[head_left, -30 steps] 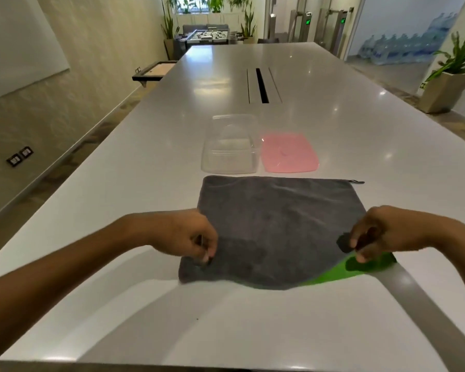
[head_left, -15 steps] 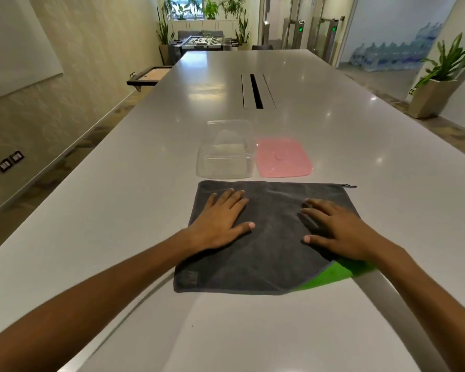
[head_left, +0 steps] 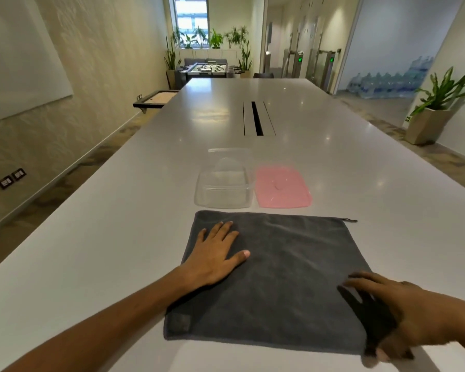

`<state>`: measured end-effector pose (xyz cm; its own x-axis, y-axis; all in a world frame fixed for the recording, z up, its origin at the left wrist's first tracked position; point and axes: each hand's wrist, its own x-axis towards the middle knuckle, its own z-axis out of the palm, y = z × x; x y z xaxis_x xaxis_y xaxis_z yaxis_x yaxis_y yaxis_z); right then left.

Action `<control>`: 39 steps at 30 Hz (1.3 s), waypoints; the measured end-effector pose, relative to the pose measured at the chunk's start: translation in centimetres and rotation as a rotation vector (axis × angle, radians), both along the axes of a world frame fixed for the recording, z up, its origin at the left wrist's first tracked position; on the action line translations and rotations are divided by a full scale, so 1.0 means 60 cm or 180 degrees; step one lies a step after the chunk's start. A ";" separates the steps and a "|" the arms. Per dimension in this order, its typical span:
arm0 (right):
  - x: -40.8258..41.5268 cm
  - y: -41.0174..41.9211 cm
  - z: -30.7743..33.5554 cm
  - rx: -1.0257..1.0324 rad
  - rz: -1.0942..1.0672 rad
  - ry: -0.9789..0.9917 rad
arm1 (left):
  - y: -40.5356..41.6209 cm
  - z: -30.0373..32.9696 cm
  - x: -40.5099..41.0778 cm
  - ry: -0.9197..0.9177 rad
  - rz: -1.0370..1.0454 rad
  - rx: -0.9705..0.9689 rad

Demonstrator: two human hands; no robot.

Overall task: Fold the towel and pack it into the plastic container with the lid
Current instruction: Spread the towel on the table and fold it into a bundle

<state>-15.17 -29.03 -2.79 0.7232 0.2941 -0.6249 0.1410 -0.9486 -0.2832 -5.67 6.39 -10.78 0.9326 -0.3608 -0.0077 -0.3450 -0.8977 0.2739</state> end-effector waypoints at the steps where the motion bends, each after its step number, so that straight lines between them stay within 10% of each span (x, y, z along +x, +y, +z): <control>1: 0.008 0.003 0.013 0.0184 -0.0117 0.0035 | 0.003 0.003 0.009 -0.0124 0.0043 -0.0076; 10: 0.200 0.050 -0.022 0.0203 -0.0831 -0.1667 | 0.037 0.010 0.096 -0.0727 0.0531 -0.0178; 39: 0.206 0.035 -0.013 0.0036 -0.0540 -0.2964 | 0.081 0.089 0.109 -0.0351 0.0265 -0.0682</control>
